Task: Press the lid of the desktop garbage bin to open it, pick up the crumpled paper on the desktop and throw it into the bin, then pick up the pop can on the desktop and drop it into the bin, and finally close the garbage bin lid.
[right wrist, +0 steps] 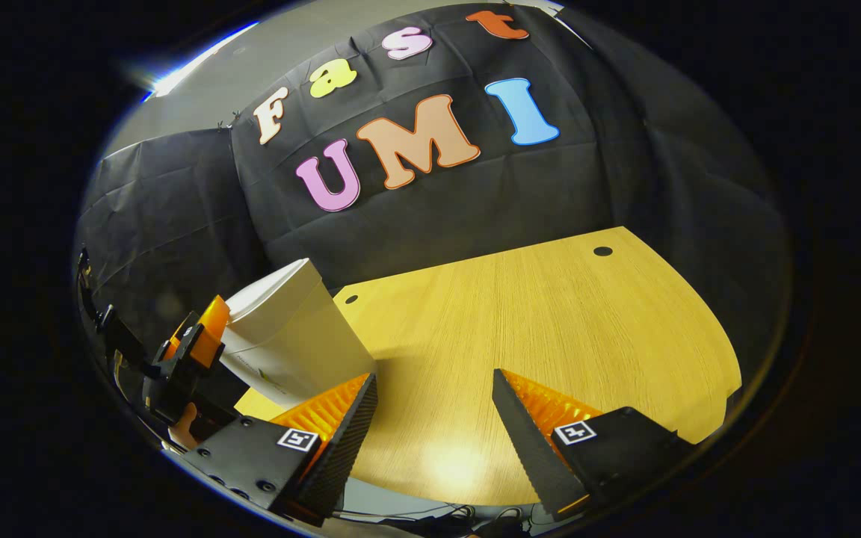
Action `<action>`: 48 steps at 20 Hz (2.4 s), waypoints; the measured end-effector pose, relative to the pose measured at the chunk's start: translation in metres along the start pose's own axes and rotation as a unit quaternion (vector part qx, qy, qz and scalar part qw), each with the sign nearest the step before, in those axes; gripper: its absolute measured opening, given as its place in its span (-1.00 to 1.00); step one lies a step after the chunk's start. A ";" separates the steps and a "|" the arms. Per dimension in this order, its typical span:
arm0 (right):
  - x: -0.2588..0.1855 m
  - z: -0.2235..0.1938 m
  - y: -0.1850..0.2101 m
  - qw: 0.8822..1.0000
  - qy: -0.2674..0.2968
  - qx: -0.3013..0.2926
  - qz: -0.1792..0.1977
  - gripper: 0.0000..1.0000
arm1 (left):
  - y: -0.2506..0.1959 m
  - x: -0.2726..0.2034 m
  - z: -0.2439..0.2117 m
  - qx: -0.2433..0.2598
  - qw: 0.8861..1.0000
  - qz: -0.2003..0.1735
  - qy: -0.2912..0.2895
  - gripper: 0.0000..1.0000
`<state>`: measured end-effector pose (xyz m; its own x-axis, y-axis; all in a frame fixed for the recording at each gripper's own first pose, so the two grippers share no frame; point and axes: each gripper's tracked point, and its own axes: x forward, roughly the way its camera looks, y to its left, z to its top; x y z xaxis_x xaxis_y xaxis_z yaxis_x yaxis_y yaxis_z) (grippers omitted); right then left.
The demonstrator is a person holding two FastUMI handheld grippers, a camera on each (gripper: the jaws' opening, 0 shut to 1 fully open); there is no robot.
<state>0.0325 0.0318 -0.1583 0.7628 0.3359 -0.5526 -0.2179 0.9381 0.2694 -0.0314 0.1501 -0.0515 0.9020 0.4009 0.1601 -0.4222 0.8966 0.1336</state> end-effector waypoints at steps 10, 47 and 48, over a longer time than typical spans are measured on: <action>-0.002 -0.011 0.007 1.000 0.008 0.006 -0.010 0.97 | -0.004 -0.008 -0.002 0.003 0.998 -0.022 -0.053 0.90; -0.067 0.107 0.009 0.970 -0.234 -0.047 -0.055 0.96 | -0.151 -0.054 0.071 -0.062 0.968 -0.244 -0.003 0.85; -0.072 0.112 0.009 0.965 -0.249 -0.049 -0.059 0.95 | -0.151 -0.052 0.073 -0.068 0.968 -0.241 0.002 0.85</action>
<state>0.0442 0.0062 -0.0279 0.9787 0.1664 -0.1202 -0.1494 0.9790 0.1386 -0.0214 -0.0196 -0.0084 0.9917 -0.0707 0.1077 0.0643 0.9960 0.0618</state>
